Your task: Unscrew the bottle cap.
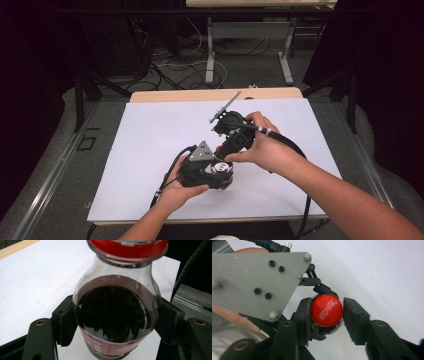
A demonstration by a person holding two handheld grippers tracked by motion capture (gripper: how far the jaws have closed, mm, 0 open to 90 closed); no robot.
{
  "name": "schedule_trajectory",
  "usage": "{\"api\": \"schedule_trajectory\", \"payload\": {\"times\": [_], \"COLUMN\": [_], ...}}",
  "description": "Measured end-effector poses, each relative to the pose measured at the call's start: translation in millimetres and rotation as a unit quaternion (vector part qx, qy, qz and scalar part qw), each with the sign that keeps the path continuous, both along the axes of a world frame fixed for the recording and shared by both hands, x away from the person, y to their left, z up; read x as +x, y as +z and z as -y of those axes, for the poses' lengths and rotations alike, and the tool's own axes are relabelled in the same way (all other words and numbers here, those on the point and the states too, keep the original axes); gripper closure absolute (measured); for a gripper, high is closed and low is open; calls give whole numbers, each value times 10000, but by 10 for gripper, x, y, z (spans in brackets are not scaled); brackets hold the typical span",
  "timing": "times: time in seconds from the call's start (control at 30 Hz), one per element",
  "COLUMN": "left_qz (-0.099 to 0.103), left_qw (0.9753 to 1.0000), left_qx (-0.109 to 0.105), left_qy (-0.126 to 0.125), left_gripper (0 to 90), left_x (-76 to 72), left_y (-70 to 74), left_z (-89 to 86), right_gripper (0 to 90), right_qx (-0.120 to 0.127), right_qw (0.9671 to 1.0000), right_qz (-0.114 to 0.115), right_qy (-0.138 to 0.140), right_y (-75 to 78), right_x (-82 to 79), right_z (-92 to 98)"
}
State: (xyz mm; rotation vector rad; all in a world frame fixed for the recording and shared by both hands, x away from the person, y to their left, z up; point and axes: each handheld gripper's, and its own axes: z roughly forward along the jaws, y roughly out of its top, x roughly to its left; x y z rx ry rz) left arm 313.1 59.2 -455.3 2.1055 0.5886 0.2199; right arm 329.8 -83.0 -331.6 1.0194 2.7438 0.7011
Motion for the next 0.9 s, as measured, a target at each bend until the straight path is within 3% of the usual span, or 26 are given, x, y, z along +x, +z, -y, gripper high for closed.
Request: {"api": "schedule_trajectory", "payload": {"times": [0.1, 0.17, 0.27, 0.3, 0.33, 0.37, 0.4, 0.43, 0.5, 0.53, 0.57, 0.6, 0.63, 0.73, 0.9], "left_qz": [-22, -26, -26, -18, -49, -79, -11, -59, -38, 21, 13, -20, 33, 2, -44], "left_qw": [10000, 10000, 9999, 9999, 9999, 9997, 9998, 9996, 9995, 9997, 9997, 9995, 9996, 9996, 9996], "left_qx": [-19, -30, -9, -14, -14, 32, -21, 31, 46, -4, 15, 80, 29, 11, 54], "left_qy": [-2, -26, -106, -116, -146, -211, -219, -274, -299, -249, -249, -307, -265, -266, -289], "left_gripper": [302, 301, 301, 301, 301, 301, 301, 301, 301, 301, 301, 301, 301, 301, 301], "left_x": [-4, -5, -12, -18, -25, -31, -39, -42, -46, -55, -59, -58, -60, -59, -56], "left_y": [-1, -1, 1, 2, 3, 14, 5, 17, 18, 6, 5, 11, -5, -18, -4], "left_z": [0, -1, -1, 0, 0, -5, 4, -1, 2, 15, 18, 12, 26, 31, 19], "right_gripper": [606, 607, 608, 608, 608, 608, 608, 608, 607, 607, 607, 607, 606, 606, 606], "right_qx": [-37, -76, -126, -140, -178, -188, -217, -223, -232, -257, -286, -315, -361, -414, -401], "right_qw": [9998, 9983, 9929, 9896, 9837, 9814, 9769, 9665, 9565, 9457, 9385, 9355, 9274, 9222, 9239], "right_qz": [23, 54, -45, -56, -7, -61, -95, -13, -48, 63, 104, 92, 196, 267, 251], "right_qy": [201, 579, 1179, 1429, 1787, 1908, 2123, 2557, 2909, 3241, 3438, 3519, 3719, 3835, 3798], "right_y": [2, 6, 18, 22, 27, 29, 36, 40, 41, 40, 41, 40, 38, 28, 33], "right_x": [1, 31, 94, 124, 145, 165, 178, 198, 238, 244, 254, 257, 255, 245, 252], "right_z": [4, 14, 30, 37, 41, 54, 60, 65, 84, 83, 88, 88, 82, 73, 86]}}
